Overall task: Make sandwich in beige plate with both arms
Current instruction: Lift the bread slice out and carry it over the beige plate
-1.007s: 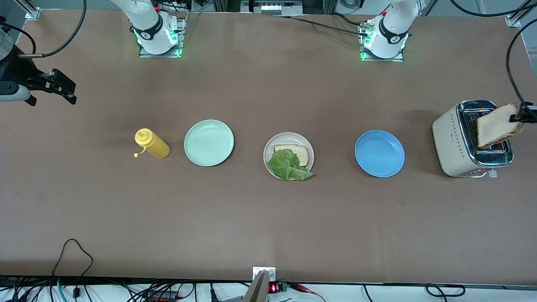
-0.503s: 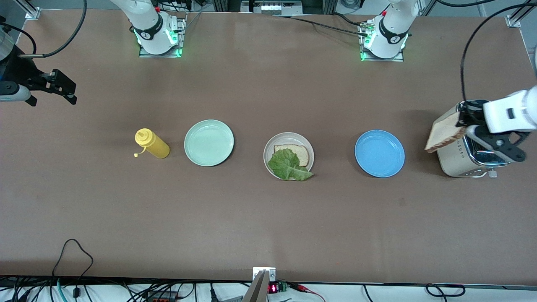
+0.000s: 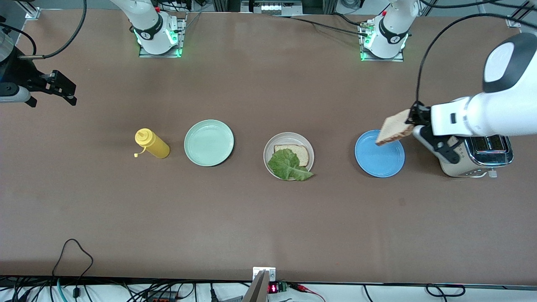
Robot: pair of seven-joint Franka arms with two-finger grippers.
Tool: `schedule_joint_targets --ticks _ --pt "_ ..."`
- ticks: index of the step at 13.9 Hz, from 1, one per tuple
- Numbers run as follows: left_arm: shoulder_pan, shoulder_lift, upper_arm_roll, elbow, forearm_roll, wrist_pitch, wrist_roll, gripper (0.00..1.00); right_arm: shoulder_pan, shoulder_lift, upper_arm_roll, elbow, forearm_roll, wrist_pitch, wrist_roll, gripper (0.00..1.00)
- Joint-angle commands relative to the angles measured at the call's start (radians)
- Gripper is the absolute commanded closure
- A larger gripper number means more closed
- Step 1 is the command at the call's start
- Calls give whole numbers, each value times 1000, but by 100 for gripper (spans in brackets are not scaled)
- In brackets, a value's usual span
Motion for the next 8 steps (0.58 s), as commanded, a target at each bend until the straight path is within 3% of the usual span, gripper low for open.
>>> schedule_joint_targets --ticks 1,5,8 --pt "-26 83 -3 15 -160 -4 -98 99 -1 11 -5 31 1 -8 -4 0" --pt "-26 178 -3 -1 -395 64 -106 99 -2 13 -5 31 0 -4 5 0" --pt "-40 204 -3 -60 -546 195 -103 100 -2 13 -5 31 0 -2 8 0"
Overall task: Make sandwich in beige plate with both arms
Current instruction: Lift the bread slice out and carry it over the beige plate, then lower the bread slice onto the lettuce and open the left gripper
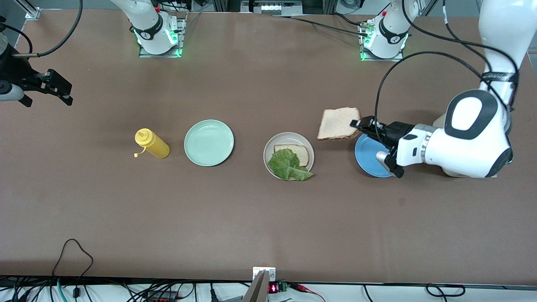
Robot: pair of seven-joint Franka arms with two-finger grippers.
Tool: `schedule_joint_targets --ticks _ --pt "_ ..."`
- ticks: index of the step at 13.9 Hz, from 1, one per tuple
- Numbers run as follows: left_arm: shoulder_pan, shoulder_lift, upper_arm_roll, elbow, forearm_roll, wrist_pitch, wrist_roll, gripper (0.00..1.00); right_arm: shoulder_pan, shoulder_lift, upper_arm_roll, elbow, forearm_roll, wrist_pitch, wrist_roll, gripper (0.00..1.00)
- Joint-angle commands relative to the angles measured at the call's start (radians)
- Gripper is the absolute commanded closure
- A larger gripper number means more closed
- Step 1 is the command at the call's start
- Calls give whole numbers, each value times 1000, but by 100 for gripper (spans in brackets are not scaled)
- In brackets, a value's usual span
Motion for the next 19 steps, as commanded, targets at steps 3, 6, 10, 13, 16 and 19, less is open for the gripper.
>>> schedule_joint_targets --ticks 3,6,10,13,16,19 --pt "-44 75 -4 -34 -173 147 26 100 -3 8 -3 26 0 -3 7 0" --pt "-79 148 -6 -34 -239 197 108 100 -3 10 -4 27 0 -3 6 0" --pt "-79 236 -4 -95 -307 239 323 100 -3 10 -4 27 0 -3 6 0" --pt "-89 305 -4 -100 -307 375 422 100 -3 10 -4 26 0 -3 7 0" --pt "-90 356 -4 -94 -310 441 485 100 -6 10 -4 27 0 -3 7 0" --pt "-96 371 -3 -96 -310 470 491 99 -6 10 -4 26 0 -3 7 0"
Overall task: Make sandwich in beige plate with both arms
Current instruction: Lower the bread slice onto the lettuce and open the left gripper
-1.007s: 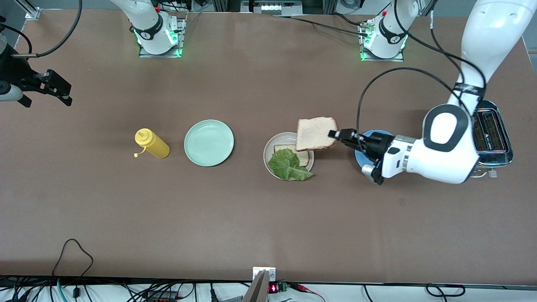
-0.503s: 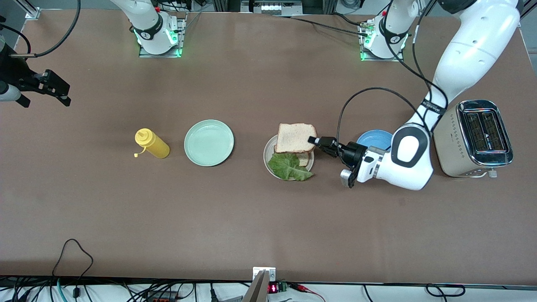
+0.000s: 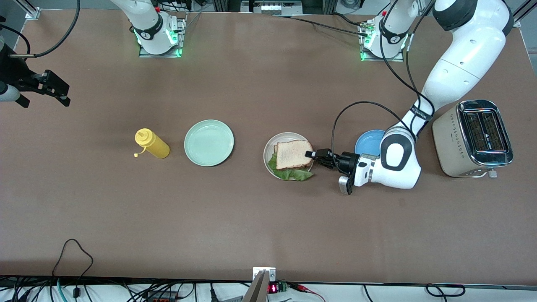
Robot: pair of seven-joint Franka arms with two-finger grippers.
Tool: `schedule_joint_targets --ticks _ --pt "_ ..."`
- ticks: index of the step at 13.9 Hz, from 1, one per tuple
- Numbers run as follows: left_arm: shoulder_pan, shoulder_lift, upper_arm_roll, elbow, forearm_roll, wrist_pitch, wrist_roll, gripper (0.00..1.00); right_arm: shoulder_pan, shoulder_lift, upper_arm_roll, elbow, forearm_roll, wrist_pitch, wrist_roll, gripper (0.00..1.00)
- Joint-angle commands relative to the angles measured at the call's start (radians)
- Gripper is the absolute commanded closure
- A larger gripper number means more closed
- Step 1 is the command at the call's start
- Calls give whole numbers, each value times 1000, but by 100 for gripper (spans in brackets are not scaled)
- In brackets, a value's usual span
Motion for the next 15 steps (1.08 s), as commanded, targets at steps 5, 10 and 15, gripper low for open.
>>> schedule_joint_targets --ticks 5,10,15 --pt "-17 38 -3 7 -28 49 62 87 -4 6 1 17 0 -6 7 0" --pt "-11 -11 7 10 97 46 47 0 -4 7 1 17 0 -6 7 0" --pt "-7 -66 7 5 242 35 -35 0 -4 7 1 17 0 -6 7 0"
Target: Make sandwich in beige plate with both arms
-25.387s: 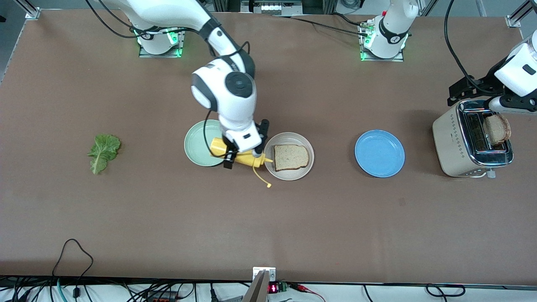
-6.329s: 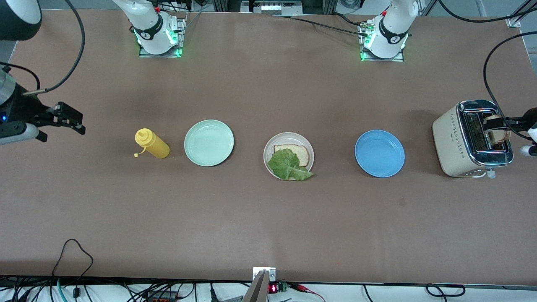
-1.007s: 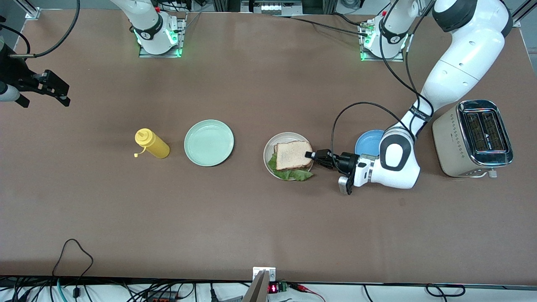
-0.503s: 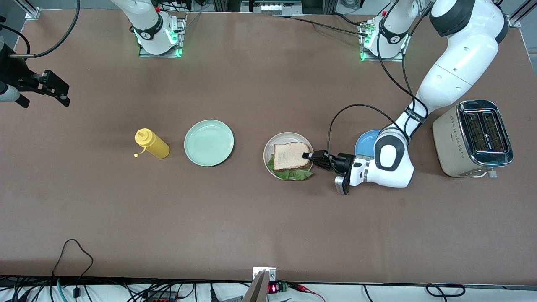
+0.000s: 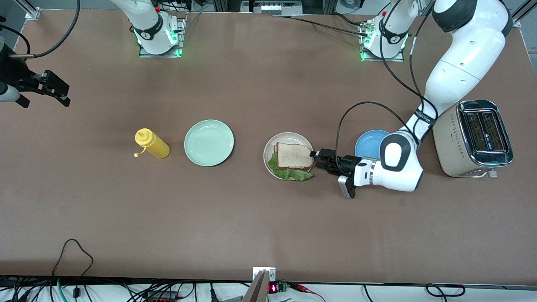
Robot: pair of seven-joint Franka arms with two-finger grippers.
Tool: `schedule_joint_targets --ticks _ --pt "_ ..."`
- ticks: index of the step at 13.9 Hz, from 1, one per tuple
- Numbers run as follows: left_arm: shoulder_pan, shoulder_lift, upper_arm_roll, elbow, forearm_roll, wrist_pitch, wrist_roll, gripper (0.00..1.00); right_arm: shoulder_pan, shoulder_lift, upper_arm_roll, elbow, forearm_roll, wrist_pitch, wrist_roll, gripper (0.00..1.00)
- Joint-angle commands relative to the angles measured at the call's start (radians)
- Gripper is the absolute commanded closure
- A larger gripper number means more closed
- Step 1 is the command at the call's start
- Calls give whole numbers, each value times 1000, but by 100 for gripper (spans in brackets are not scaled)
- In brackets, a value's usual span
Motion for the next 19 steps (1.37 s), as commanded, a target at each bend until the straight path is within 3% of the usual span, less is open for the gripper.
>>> schedule_joint_targets --ticks 1,4,8,15,19 --pt "-10 -70 7 -18 81 -11 -91 0 -4 6 1 17 0 -6 7 0" --pt "-17 -135 -6 -18 236 -20 -242 0 -1 14 1 19 0 -4 9 0" --pt "-39 -253 -7 -18 475 -127 -426 0 -1 14 1 19 0 -6 7 0" --pt "-28 -469 -3 -15 785 -365 -500 0 0 14 1 19 0 -6 7 0" --pt "-39 -531 2 123 888 -586 -560 0 0 28 3 17 4 -12 1 0"
